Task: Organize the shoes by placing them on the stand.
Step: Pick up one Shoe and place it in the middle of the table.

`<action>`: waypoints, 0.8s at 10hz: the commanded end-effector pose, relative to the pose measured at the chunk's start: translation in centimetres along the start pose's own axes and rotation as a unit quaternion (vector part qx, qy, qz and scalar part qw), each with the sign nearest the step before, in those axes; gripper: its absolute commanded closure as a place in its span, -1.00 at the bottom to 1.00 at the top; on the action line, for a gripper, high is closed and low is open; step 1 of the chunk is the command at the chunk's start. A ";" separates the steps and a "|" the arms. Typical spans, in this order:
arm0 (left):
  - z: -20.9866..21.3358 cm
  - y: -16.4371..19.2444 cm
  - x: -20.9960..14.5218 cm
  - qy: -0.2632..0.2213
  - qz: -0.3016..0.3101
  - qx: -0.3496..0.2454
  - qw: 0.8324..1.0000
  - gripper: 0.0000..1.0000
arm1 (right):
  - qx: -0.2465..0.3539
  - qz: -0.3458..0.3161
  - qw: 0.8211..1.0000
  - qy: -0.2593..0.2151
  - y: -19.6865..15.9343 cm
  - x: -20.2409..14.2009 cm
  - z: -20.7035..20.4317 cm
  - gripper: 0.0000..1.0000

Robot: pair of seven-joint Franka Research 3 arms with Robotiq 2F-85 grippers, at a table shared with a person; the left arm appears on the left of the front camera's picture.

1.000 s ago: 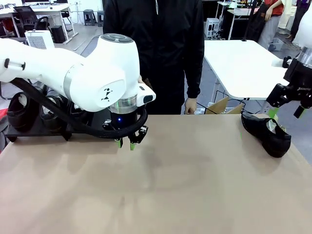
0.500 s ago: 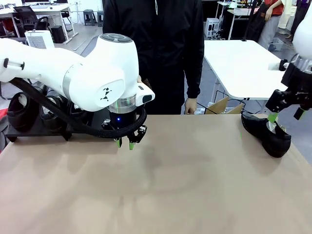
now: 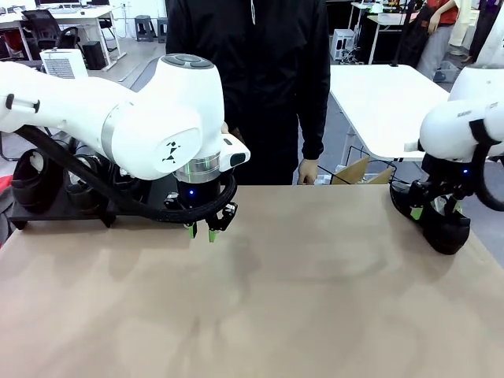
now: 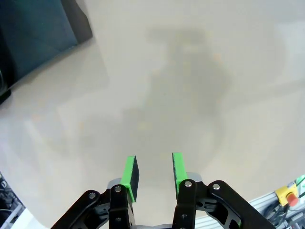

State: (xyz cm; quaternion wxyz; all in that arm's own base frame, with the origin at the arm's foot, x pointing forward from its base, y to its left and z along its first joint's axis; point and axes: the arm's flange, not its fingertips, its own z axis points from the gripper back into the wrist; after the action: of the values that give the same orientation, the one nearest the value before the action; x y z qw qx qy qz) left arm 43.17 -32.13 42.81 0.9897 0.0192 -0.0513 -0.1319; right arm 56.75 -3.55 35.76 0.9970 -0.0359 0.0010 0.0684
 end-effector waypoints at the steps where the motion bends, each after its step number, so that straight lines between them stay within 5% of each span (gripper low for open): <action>1: 0.0 0.2 -0.1 -0.003 0.004 0.011 1.000 0.18 | 0.004 -0.008 0.999 -0.034 -0.5 0.6 1.5 -1.00; 8: 0.0 0.2 -0.1 -0.003 0.004 0.011 1.000 0.18 | 0.024 -0.017 0.999 -0.045 0.1 0.5 -0.2 -1.00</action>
State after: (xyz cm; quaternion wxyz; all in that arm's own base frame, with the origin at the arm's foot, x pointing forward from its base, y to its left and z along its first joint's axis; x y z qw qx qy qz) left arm 43.17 -32.13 42.81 0.9897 0.0192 -0.0514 -0.1319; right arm 57.58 -3.61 36.23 0.9975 -0.0225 -0.0381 0.0548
